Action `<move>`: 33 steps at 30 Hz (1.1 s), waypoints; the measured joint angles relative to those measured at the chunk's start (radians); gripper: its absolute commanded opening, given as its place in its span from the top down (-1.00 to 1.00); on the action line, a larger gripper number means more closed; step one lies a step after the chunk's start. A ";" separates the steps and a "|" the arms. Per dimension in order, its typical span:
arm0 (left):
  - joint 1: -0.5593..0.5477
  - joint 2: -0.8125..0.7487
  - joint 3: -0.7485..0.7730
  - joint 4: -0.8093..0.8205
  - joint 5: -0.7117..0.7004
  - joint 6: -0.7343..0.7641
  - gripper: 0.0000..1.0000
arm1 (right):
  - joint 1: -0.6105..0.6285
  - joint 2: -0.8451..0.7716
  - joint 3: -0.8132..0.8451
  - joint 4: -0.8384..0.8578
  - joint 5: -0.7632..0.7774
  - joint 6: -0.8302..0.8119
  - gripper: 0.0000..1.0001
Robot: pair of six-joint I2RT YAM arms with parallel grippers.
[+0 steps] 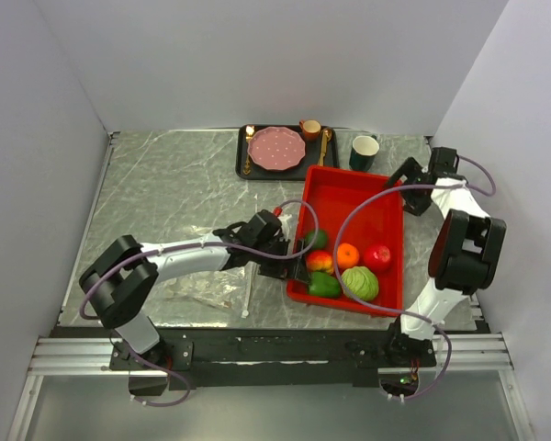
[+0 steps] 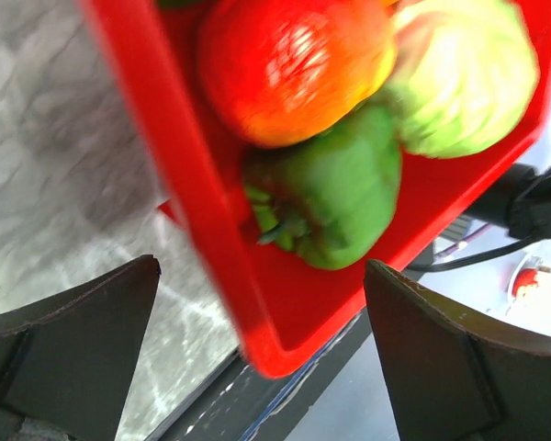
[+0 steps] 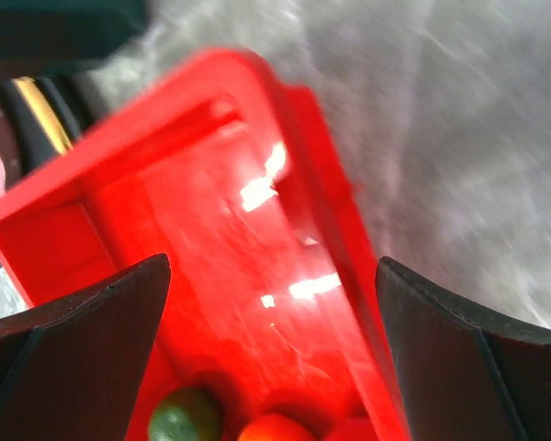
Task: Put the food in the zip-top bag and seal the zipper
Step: Adjust the bin at the center of the board.
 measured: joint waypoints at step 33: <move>-0.029 -0.012 0.210 -0.135 -0.161 0.035 -0.99 | 0.290 -0.277 0.050 -0.055 0.159 -0.074 -1.00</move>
